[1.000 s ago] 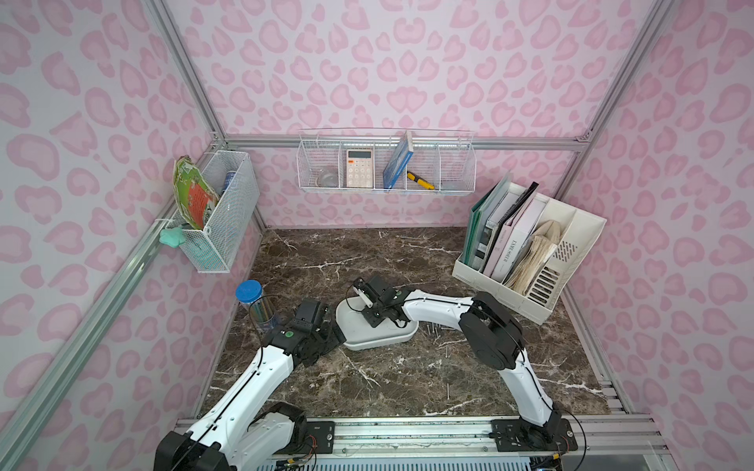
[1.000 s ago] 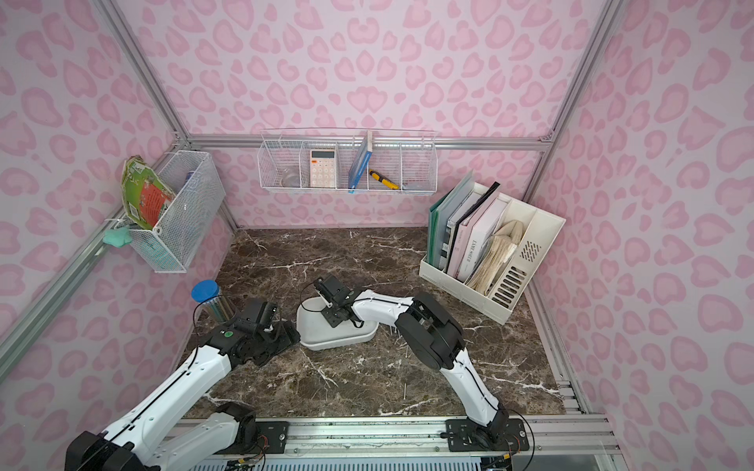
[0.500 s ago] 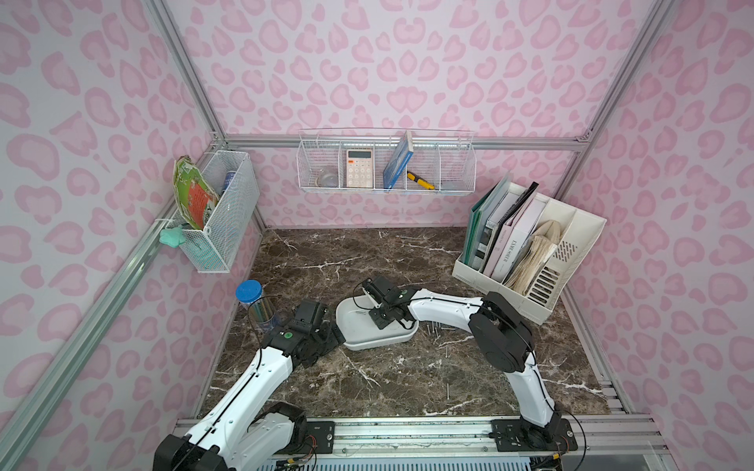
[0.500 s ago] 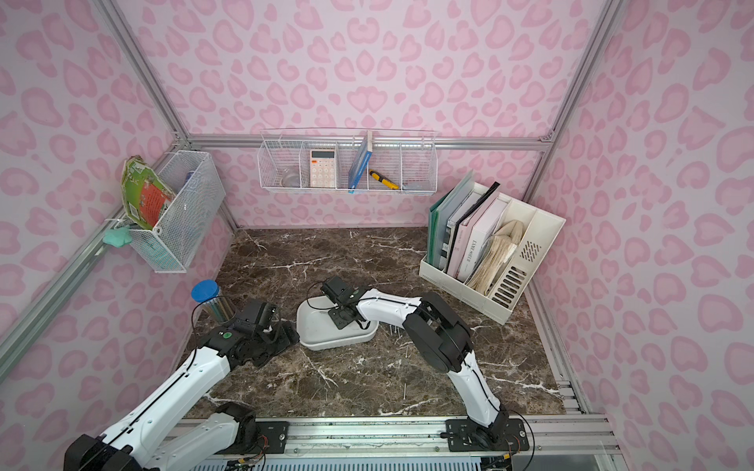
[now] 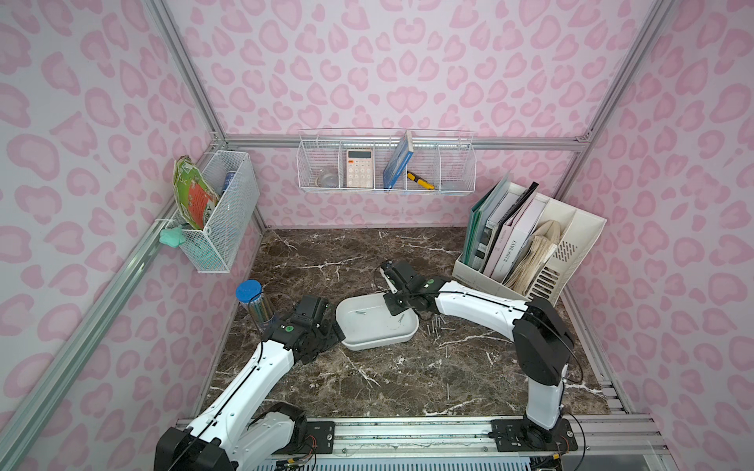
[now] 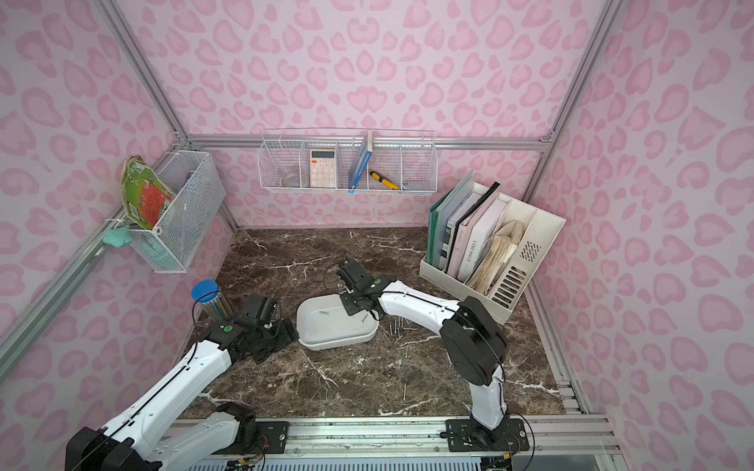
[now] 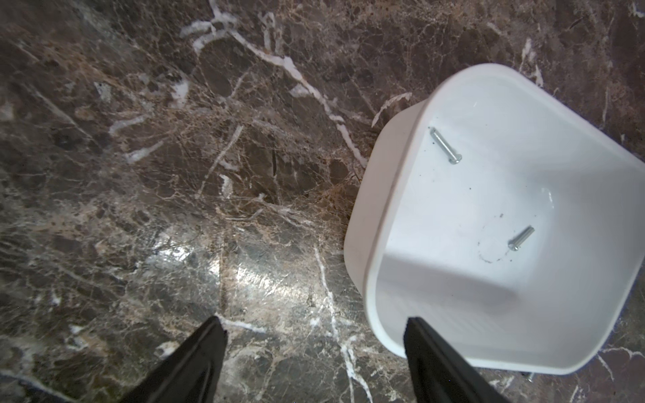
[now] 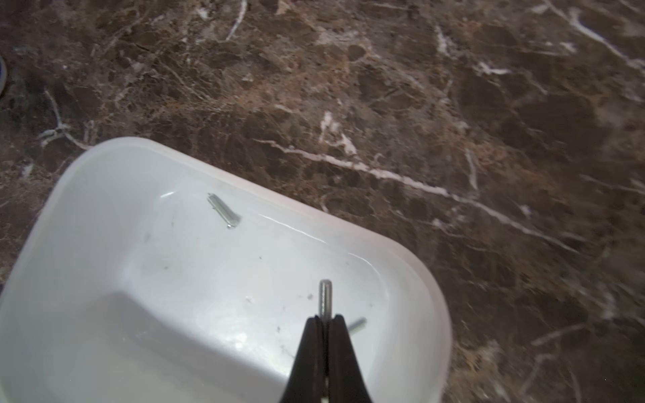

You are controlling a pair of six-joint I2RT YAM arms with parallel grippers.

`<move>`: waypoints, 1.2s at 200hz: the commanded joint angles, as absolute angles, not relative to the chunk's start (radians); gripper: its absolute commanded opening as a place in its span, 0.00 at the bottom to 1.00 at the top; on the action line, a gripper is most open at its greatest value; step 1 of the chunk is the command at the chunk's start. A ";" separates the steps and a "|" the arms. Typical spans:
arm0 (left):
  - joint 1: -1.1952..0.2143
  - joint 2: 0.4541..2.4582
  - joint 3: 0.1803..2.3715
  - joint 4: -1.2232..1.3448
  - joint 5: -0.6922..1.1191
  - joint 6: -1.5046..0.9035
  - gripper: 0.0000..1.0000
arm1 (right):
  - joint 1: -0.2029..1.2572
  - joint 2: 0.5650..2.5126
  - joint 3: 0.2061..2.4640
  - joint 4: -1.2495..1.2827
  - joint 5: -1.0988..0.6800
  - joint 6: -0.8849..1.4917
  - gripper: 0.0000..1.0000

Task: Take out the screws from the storage box
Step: Place the screw at the center of the board.

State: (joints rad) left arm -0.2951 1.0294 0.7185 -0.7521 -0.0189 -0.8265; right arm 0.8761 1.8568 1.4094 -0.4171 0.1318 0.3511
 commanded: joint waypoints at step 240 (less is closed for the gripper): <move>-0.304 1.051 0.727 -0.744 -0.026 -0.825 0.85 | 0.775 1.559 0.823 -0.344 0.087 0.599 0.17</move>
State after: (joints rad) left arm -0.3042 1.0603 0.7292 -0.7307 -0.0151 -0.8165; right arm 0.7731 1.5669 0.8009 -0.3290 0.0685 0.5812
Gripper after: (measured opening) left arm 0.847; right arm 0.140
